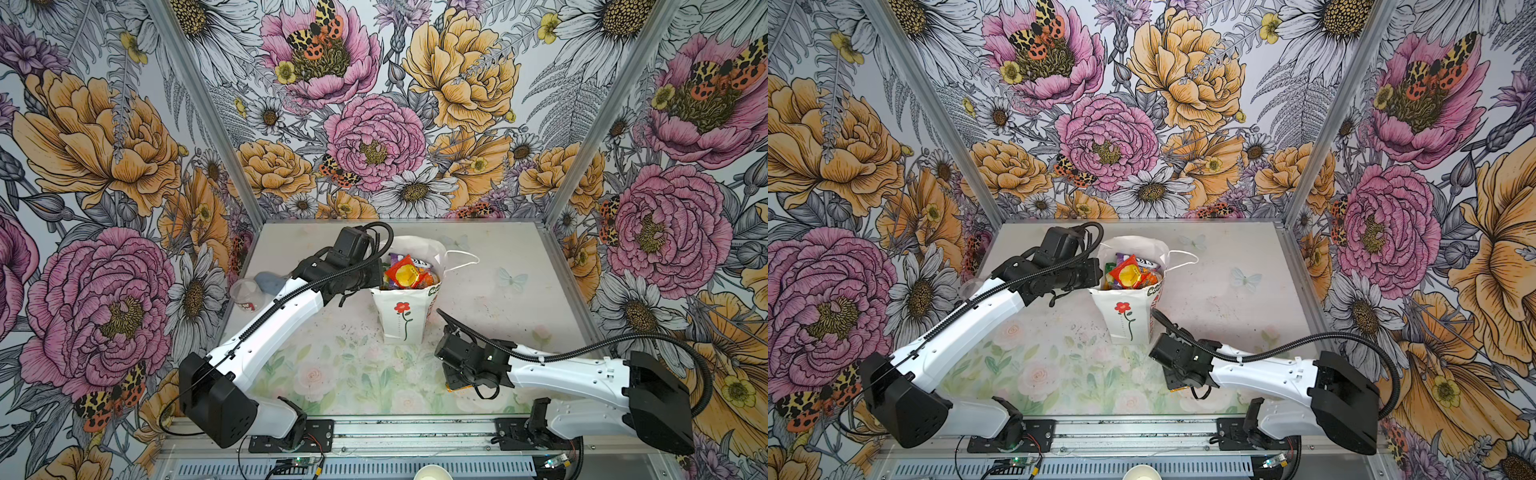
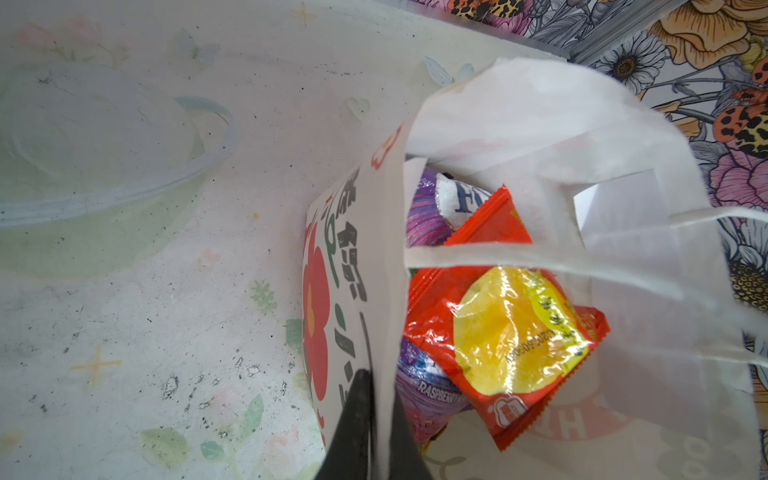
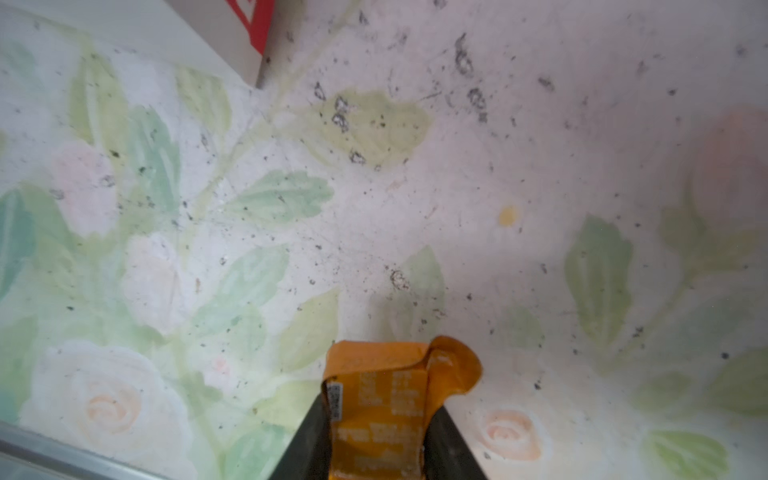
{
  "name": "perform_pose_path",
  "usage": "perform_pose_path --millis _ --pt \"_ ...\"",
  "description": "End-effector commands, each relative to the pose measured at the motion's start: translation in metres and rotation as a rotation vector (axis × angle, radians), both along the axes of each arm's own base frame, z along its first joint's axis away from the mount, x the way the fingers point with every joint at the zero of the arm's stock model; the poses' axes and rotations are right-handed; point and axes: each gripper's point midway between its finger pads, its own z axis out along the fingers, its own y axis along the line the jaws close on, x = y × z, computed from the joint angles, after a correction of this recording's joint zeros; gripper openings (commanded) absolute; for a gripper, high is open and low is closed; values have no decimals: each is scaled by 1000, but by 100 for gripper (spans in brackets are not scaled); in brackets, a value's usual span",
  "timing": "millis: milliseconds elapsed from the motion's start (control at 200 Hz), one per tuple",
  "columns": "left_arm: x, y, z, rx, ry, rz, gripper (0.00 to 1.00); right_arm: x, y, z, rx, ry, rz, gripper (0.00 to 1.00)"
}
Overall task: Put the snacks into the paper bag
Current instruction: 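Lower the right gripper and grasp the small orange packet, then lift the orange packet and carry it over the paper bag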
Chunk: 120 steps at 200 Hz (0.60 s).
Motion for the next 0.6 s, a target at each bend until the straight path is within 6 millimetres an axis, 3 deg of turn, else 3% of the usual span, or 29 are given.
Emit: perform_pose_path --millis 0,280,425,595 --pt "5 -1 22 -31 -76 -12 8 10 -10 18 51 -68 -73 34" --pt "6 -1 21 -36 -71 -11 8 31 -30 97 199 -196 -188 30" --pt "6 -1 21 -36 -70 -10 8 46 -37 150 239 -279 -215 30" --pt "6 0 21 -37 -69 -12 8 66 -30 218 274 -377 -197 29"
